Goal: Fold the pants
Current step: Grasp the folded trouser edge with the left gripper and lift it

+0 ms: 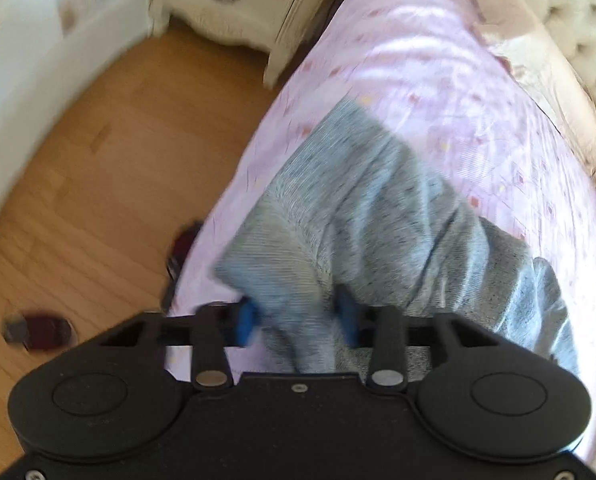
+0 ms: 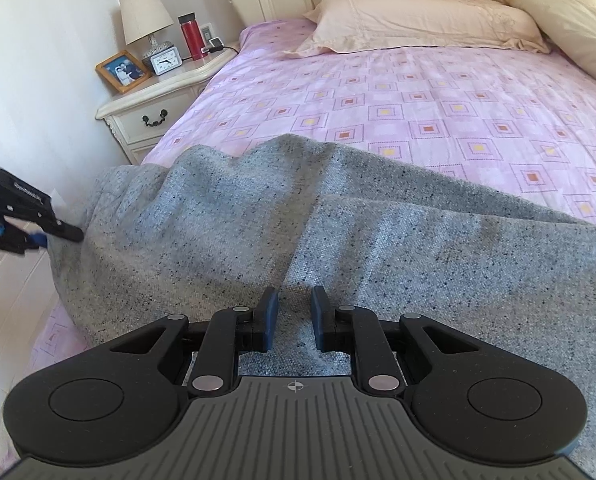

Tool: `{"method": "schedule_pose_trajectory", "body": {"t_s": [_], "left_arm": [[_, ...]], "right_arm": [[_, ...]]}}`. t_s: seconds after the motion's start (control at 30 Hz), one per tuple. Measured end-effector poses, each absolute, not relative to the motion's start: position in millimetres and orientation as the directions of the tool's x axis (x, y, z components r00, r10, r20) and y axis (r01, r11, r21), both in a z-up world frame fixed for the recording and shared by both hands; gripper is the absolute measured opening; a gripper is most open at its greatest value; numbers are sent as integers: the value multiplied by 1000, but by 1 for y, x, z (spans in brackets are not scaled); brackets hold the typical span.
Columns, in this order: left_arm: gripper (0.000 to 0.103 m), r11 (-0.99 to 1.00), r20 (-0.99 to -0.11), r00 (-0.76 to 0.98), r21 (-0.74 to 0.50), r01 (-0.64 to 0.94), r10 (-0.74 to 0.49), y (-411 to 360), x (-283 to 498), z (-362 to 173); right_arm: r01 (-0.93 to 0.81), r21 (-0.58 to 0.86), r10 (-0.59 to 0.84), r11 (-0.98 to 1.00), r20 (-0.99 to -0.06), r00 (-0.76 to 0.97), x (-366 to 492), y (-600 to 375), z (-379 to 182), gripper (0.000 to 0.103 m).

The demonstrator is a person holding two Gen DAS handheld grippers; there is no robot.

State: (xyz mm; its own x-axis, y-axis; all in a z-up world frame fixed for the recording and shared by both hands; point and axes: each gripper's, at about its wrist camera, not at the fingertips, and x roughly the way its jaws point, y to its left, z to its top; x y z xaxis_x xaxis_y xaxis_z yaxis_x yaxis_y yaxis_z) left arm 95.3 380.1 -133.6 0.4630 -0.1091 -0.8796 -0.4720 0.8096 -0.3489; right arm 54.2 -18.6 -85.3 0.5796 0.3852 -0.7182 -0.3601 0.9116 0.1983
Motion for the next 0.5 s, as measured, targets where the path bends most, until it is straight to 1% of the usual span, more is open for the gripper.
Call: {"method": "schedule_pose_trajectory", "body": {"t_s": [0.03,0.07,0.23,0.37,0.5], "left_arm": [[31,822,-873,478,-338,-457,-93,376,94,-126],[28,832,-860,503,-335,-441,-79,371,92,-117],[25,912,-762,647,-292,-287,-40,328,78,-54],[24,974,-646,761,-205,-95,-61,275,55,1],[24,989,-543,827,-99,109,-146,207,34,39]], "right_arm": [[-361,199,386,911,-719,578,54,-19,-85,18],[-359,200,385,912,-720,577,54,-19,-84,18],[-338,224,388,914,-721,574,55,-23,-80,18],[-285,270,390,920,-712,583,59,-35,-76,18],[-196,319,369,927,-689,624,61,-54,-69,18]]}}
